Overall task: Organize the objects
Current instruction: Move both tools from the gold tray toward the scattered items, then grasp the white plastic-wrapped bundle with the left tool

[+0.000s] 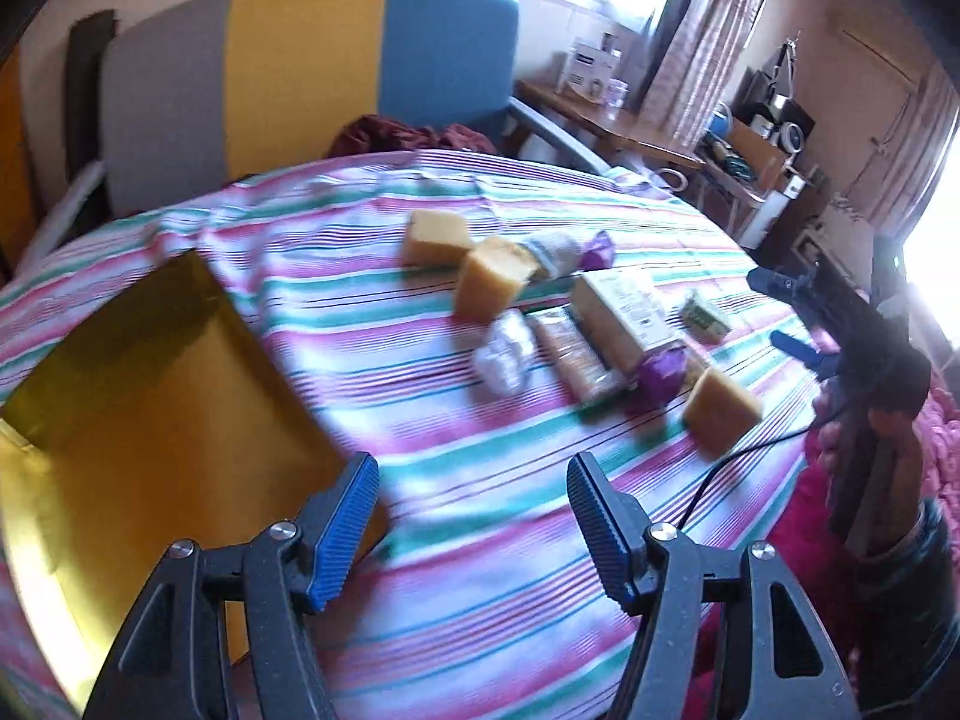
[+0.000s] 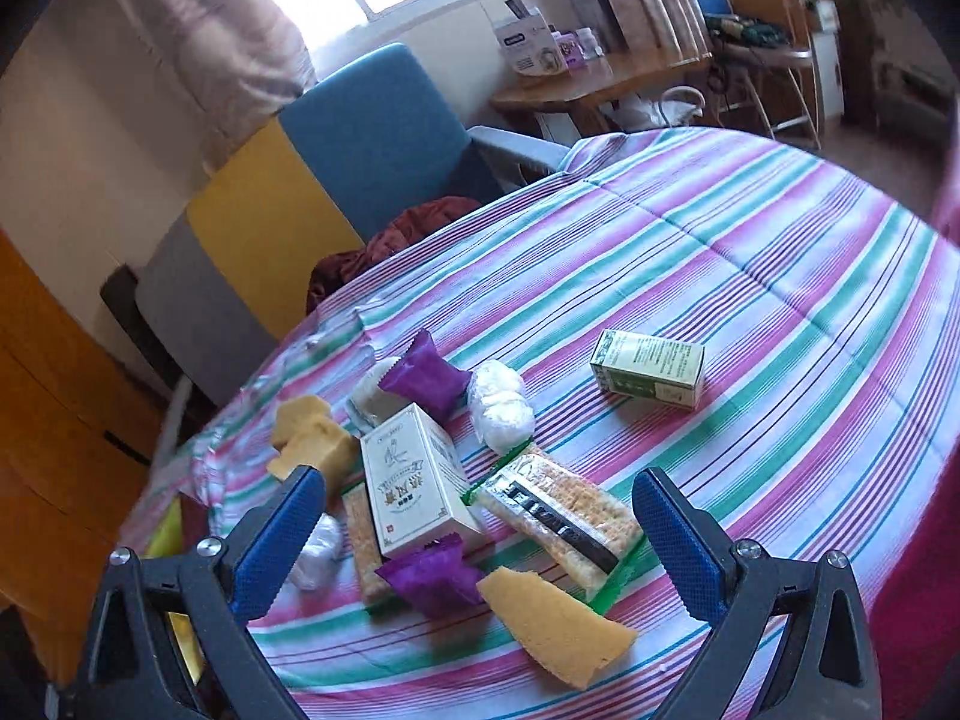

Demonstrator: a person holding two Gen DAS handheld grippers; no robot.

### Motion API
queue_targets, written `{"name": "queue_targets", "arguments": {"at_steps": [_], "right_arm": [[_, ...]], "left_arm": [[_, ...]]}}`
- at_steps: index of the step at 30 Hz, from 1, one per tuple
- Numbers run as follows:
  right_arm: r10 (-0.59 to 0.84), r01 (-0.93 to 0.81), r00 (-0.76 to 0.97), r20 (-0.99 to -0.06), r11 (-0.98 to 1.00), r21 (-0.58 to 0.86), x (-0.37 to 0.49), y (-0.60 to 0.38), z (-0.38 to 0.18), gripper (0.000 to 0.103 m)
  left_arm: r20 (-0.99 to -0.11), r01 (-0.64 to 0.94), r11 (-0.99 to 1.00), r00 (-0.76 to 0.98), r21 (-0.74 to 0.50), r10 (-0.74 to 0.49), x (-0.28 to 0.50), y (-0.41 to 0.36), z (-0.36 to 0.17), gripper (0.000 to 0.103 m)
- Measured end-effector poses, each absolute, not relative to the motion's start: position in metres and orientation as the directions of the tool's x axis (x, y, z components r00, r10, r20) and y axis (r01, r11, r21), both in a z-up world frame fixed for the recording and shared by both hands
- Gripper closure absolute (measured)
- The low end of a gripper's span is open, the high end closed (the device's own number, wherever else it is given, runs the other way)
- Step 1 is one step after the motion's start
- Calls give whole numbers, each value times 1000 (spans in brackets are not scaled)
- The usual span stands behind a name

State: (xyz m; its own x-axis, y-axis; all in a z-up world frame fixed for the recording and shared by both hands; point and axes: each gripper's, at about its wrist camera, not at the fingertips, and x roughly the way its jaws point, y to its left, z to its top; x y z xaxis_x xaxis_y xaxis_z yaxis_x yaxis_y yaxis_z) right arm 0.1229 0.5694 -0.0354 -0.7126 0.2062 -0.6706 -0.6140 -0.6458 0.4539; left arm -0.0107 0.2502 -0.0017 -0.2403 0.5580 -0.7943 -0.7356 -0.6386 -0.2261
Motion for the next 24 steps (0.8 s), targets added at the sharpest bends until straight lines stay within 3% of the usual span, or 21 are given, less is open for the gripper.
{"name": "queue_targets", "arguments": {"at_steps": [20,21,22,24], "right_arm": [[161,-593,-747,-645,-600,537,131,585,-41,0],[159,-595,-745,-648,-598,537,130,585,-41,0],[157,-596,-742,-652,-599,535,129,586,-42,0],[156,-601,-733,-662,-603,524,128,586,-43,0]], "left_arm": [[-886,-780,-608,-166,-151,434,-66,391,-82,44],[-892,-777,-611,-157,-153,423,-69,395,-89,46],[-899,-774,-615,-153,-150,411,-70,397,-96,66],[-898,-763,-627,-153,-158,412,-71,395,-103,69]]}}
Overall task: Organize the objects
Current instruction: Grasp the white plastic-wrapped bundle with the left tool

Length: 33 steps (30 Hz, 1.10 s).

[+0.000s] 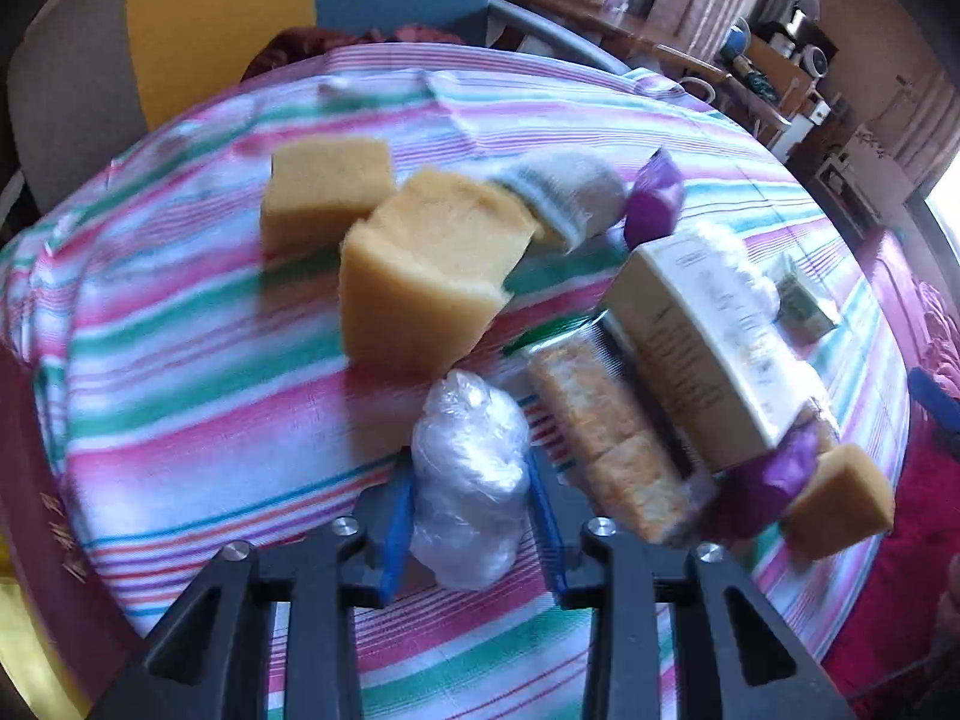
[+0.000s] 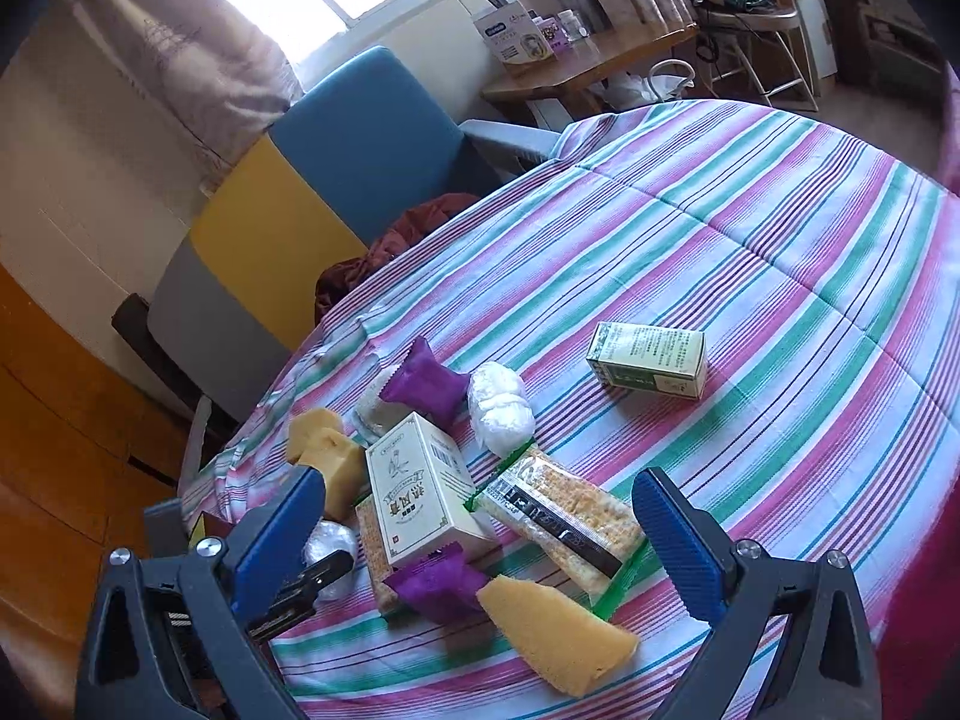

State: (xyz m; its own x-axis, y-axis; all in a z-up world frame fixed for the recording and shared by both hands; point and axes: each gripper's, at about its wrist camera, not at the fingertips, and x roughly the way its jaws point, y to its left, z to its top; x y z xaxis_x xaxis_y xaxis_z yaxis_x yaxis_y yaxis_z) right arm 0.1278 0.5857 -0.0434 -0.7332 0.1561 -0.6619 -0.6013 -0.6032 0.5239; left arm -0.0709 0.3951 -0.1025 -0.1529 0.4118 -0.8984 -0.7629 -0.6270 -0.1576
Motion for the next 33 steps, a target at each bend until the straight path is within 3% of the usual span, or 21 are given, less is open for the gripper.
{"name": "queue_targets", "arguments": {"at_steps": [2,6,10,33], "right_arm": [[158,-603,-727,-668,-613,510,127,584,-43,0],[166,-602,-716,-679,-639,478,122,582,-42,12],[164,-605,-696,-699,-657,449,117,578,-43,17],[109,-496,-581,-807,-833,245,45,529,-55,23]], "left_arm": [[-888,-768,-619,-158,-165,433,-64,387,-100,70],[-867,-784,-601,-184,-154,462,-41,366,-88,70],[-851,-784,-594,-181,-178,493,-25,346,-76,70],[-756,-712,-669,-314,-213,575,0,216,-14,70]]}}
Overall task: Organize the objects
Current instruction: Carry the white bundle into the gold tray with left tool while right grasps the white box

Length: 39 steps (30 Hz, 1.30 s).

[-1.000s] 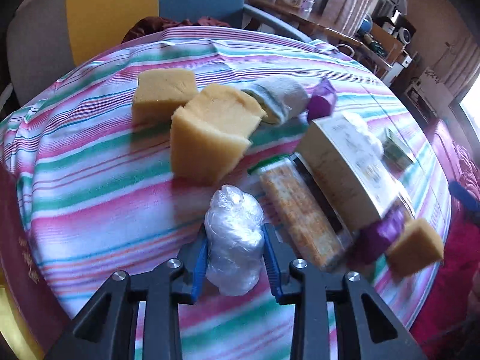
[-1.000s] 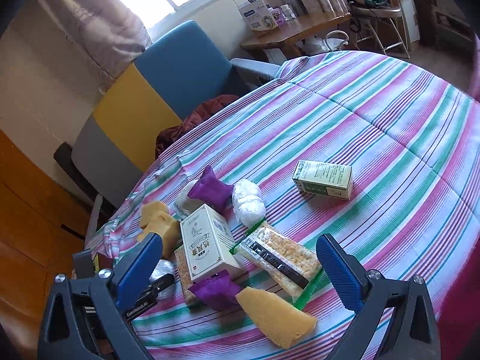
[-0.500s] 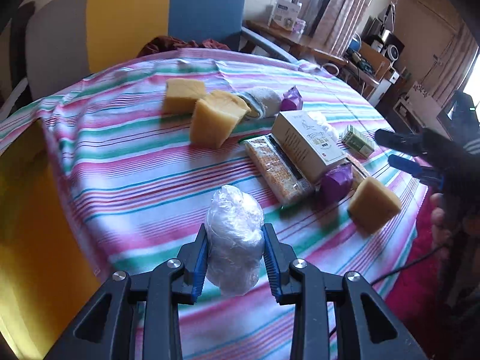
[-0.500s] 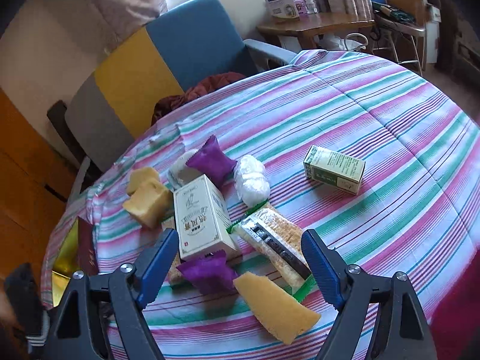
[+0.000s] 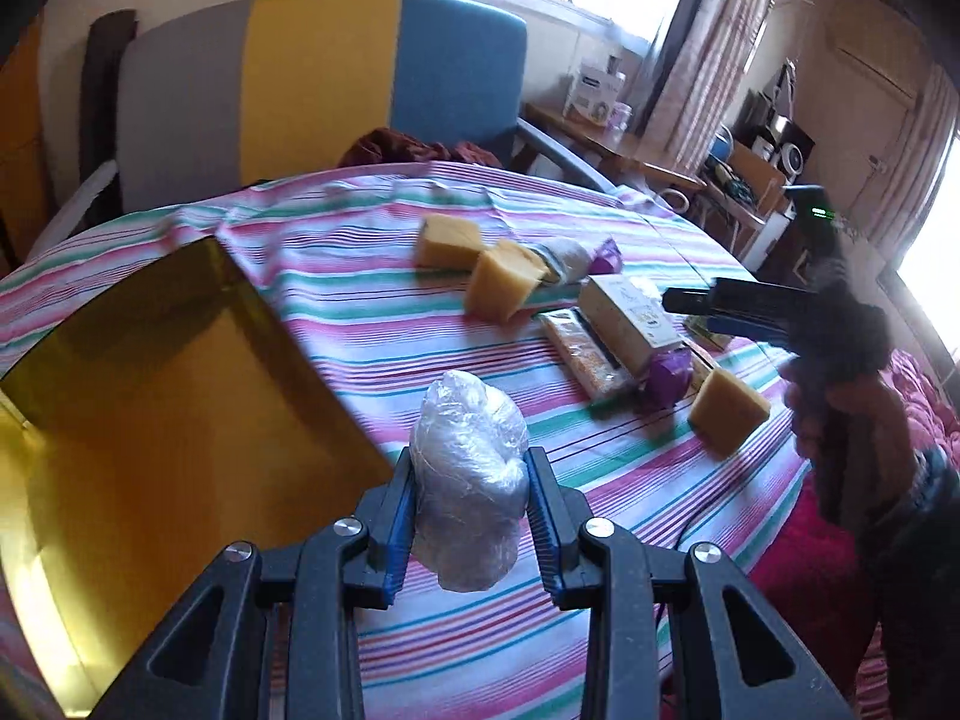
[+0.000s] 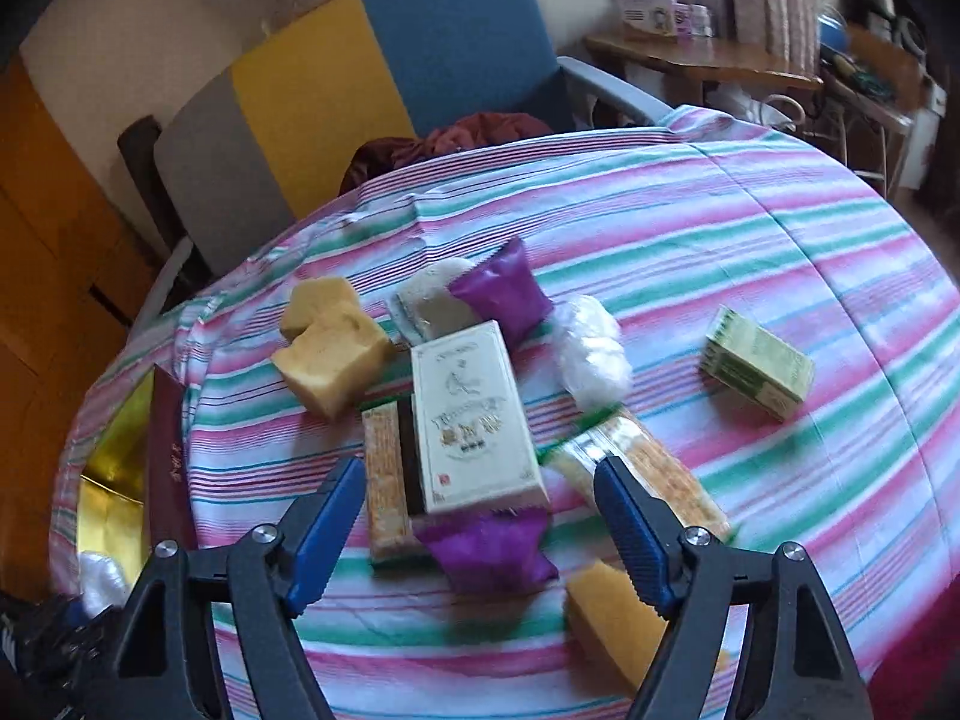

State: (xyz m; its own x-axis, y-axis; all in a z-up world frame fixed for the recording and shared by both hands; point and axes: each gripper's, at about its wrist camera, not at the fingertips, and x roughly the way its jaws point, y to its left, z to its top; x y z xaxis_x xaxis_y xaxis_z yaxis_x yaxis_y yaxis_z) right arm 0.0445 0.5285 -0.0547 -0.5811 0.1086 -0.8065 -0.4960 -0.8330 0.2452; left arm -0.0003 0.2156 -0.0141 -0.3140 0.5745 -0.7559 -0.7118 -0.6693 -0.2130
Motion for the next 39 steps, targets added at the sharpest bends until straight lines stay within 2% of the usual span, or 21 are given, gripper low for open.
{"name": "queue_targets", "arguments": {"at_steps": [3,5,6,7,20,29,32,36,39], "right_arm": [[118,-492,-523,-844,-851,185,17,530,-69,23],[116,-482,-478,-871,-863,149,1,530,-83,27],[122,-476,-463,-878,-870,130,-3,530,-89,42],[157,-480,-439,-885,-873,83,-7,529,-95,51],[208,-454,-505,-838,-889,52,1,523,-90,52],[230,-432,-489,-841,-902,5,-5,513,-94,52],[232,-429,-494,-838,-903,3,-5,512,-92,52],[231,-424,-499,-836,-906,3,-4,512,-91,52],[234,-422,-497,-836,-906,-3,-5,512,-92,52]], "left_arm": [[-753,-680,-699,-335,-223,567,-4,193,-14,70],[-750,-651,-726,-360,-224,554,-8,173,-13,70],[-749,-629,-744,-378,-223,544,-11,161,-12,70],[-748,-610,-760,-391,-224,535,-14,150,-12,70],[-786,-237,-938,-515,-252,341,-70,13,-29,70],[-806,-248,-953,-521,-171,281,-125,26,-33,69],[-827,-220,-966,-511,-136,233,-156,31,-42,69],[-835,-205,-979,-536,-13,124,-196,38,-52,68],[-847,-193,-981,-526,30,77,-219,41,-62,67]]}}
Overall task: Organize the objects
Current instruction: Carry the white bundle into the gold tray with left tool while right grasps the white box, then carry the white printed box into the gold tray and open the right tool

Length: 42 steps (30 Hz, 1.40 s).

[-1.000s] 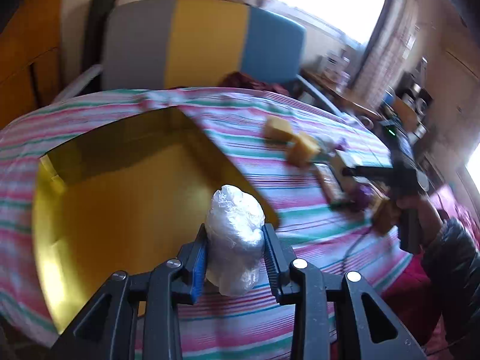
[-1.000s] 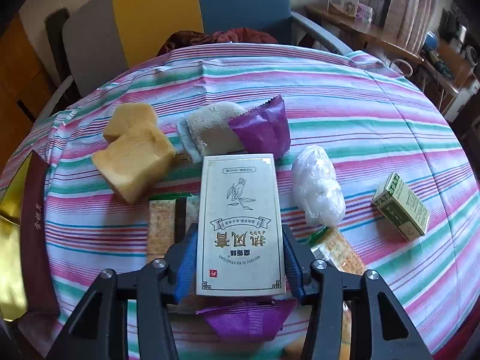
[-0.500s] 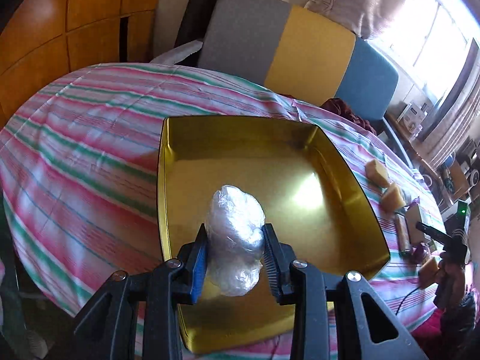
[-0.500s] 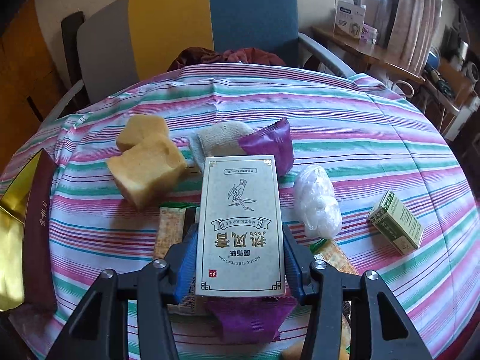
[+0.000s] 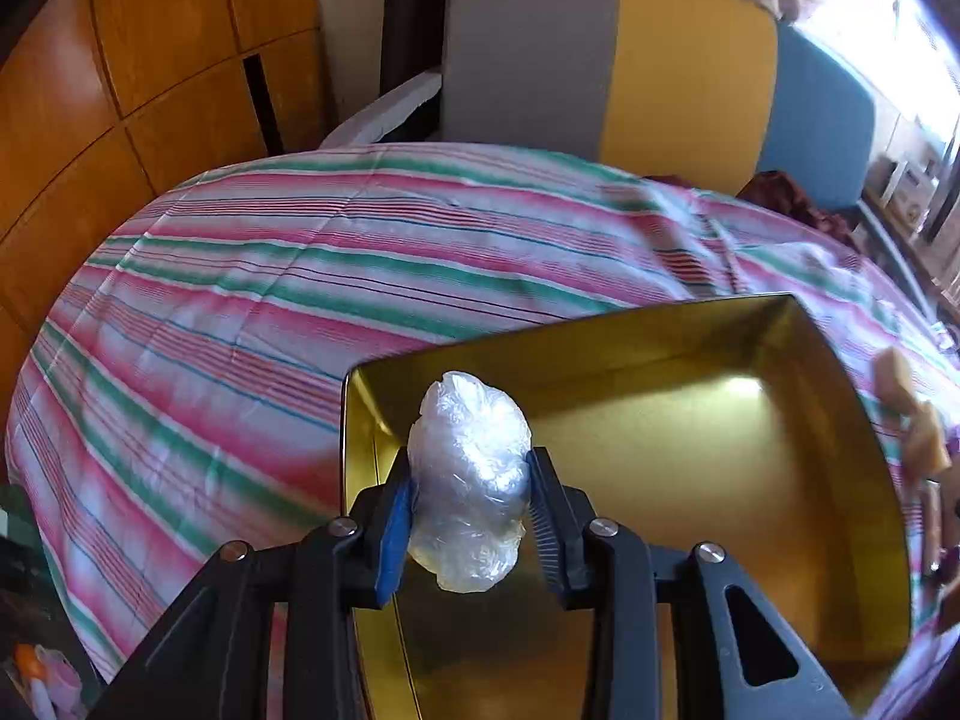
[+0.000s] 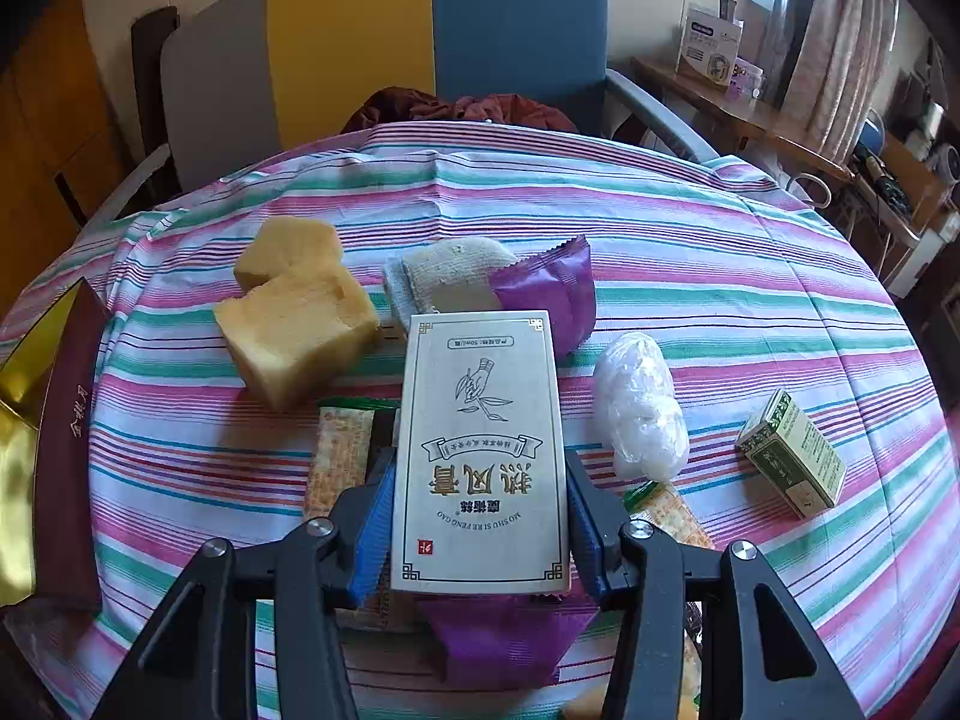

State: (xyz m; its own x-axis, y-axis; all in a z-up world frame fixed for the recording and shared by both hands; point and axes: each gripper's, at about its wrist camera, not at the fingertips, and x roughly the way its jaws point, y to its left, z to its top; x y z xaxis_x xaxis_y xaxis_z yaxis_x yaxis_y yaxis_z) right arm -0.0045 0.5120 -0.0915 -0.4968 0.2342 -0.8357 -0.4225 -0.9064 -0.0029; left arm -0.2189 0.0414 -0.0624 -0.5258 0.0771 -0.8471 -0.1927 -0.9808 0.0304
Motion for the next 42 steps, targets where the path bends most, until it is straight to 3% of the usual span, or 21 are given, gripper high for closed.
{"name": "queue_targets", "arguments": {"at_steps": [4,10,18,23,28,34,38,42], "right_arm": [[239,-423,-492,-837,-906,-10,-6,513,-93,52],[242,-426,-490,-838,-905,-12,-6,515,-95,52],[285,-448,-586,-759,-894,10,5,516,-66,52],[289,-442,-662,-692,-896,48,14,499,-26,52],[129,-294,-710,-692,-947,125,-1,436,2,52],[-143,31,-674,-725,-986,166,-45,302,14,52],[-257,189,-558,-789,-965,180,-81,211,-5,52],[-272,244,-396,-877,-952,185,-118,145,-50,52]], "left_arm": [[-862,-209,-971,-507,115,7,-239,47,-80,59],[-856,-196,-979,-515,62,49,-233,41,-70,56],[-744,-193,-981,-654,-9,135,-163,17,-11,56],[-731,-205,-978,-660,-44,172,-105,-1,-7,56],[-761,-175,-977,-616,-123,206,-79,-18,-24,56],[-755,-175,-967,-604,-187,256,-60,-32,-31,56],[-737,-168,-959,-614,-228,282,-54,-45,-29,56],[-730,-158,-954,-615,-256,298,-53,-57,-32,56]]}}
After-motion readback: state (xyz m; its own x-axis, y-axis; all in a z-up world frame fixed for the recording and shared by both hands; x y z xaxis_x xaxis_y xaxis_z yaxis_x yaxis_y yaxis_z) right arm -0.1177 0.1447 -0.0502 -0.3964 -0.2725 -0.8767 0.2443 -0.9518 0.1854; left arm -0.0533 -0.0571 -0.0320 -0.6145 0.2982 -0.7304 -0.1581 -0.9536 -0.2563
